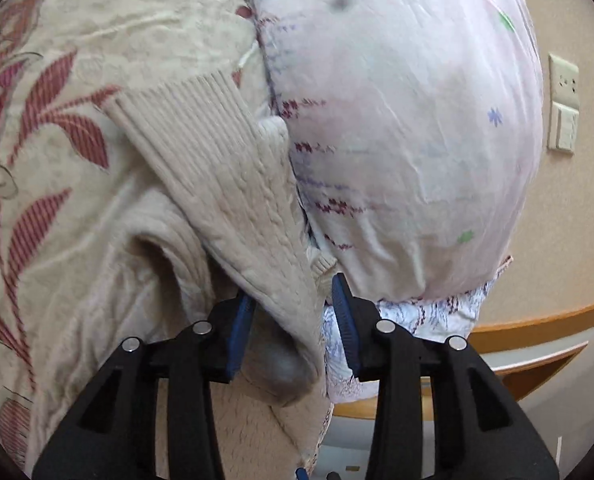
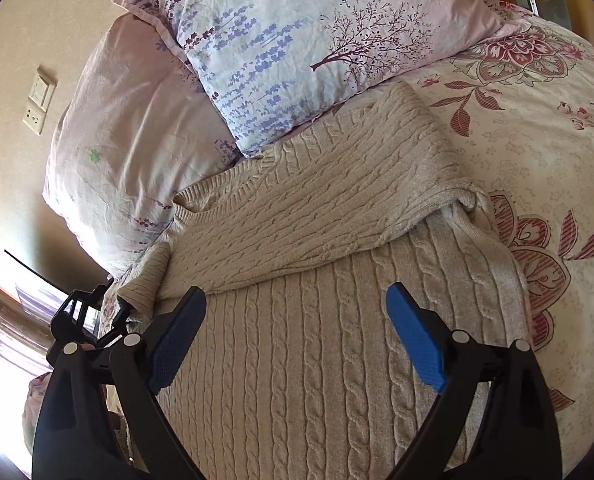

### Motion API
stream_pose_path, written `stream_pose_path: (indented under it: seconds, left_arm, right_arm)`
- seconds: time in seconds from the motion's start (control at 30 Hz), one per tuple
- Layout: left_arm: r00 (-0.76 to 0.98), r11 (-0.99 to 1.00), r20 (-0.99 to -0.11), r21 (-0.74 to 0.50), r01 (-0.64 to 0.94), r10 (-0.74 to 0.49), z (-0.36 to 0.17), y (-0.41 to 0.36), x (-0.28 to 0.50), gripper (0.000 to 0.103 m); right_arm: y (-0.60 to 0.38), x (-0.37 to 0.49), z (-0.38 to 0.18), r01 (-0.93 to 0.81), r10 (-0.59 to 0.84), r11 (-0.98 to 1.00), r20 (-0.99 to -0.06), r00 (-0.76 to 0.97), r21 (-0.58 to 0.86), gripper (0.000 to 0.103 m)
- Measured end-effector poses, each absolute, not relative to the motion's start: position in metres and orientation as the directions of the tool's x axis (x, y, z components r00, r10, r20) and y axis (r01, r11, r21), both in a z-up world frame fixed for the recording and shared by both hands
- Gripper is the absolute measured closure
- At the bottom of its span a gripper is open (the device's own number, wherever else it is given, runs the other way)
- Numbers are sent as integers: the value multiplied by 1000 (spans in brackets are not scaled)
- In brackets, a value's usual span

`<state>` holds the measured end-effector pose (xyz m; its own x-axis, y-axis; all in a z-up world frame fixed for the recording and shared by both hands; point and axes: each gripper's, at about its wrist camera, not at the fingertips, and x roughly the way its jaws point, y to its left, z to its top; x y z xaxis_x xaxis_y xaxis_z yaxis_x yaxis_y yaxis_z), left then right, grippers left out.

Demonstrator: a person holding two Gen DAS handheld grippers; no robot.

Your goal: Fold small clothes

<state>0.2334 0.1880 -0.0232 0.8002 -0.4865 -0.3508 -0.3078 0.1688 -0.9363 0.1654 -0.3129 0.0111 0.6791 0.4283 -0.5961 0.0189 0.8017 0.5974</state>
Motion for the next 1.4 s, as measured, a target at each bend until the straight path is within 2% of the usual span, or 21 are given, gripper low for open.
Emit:
stream_pose_path:
  seconds: [0.2,0.23,0.27,0.37,0.53,0.6,0.67,0.7,0.73,0.8,0.87,0.93,1.0,1.1,1.27,1.4]
  left_arm:
    - [816,88,-362,-928,-362,-451,-34,206,232,70]
    - [825,88,-361,-929,-360,-434,-32,207,233,76]
    - [833,94,-355,-932,-349,-424,-29,208,234,95]
    - [840,133,-309,-951,-279,-446,-12,194,243,96]
    - [773,277,-211,-960,-48,-598,36,128,260,96]
    - [708,364,-237,-931,31,-666,51,83,272,96]
    - [606,494,-330,-861,120,-723,58,32,280,96]
    - [536,579,-416,-796,177,-735,57,3,283,92]
    - [477,660,-507,-713,237,-718,51,-26,280,83]
    - [397,783,-678,-486,388,-618,36,-80,264,72]
    - [378,797,-741,-346,496,-556,28,-107,246,67]
    - [374,781,-736,-330,530,-565,28,-102,230,55]
    - [390,786,-723,-343,514,-571,35,-77,219,51]
    - [448,822,-718,-312,476,-532,49,-31,206,50]
    - [563,930,-753,-182,319,-340,52,61,175,48]
    - [561,968,-790,-184,170,-248,38,128,148,48]
  right_arm:
    - [-318,162,11,24,419,804,-594,687,595,10]
    - [-319,160,11,24,414,807,-594,690,590,10]
    - [-321,159,12,24,408,811,-594,694,585,10]
    - [-325,155,14,24,386,822,-587,712,570,10]
    - [-332,152,18,22,370,824,-568,735,566,10]
    - [-334,151,19,19,366,826,-560,743,564,10]
    - [-337,151,19,22,360,824,-553,751,566,10]
    - [-339,151,18,29,356,822,-552,754,569,10]
    - [-341,151,18,35,354,819,-552,755,573,10]
    - [-343,154,17,37,356,817,-554,753,575,11]
    - [-343,156,19,25,366,817,-551,750,577,17]
    - [-344,159,22,1,388,804,-527,756,594,24]
    - [-342,168,24,-20,432,782,-519,738,623,35]
    - [-336,189,17,-55,546,704,-490,680,708,43]
    - [-316,219,5,-35,587,696,-540,603,717,45]
    - [-301,233,-11,-3,603,696,-581,546,718,45]
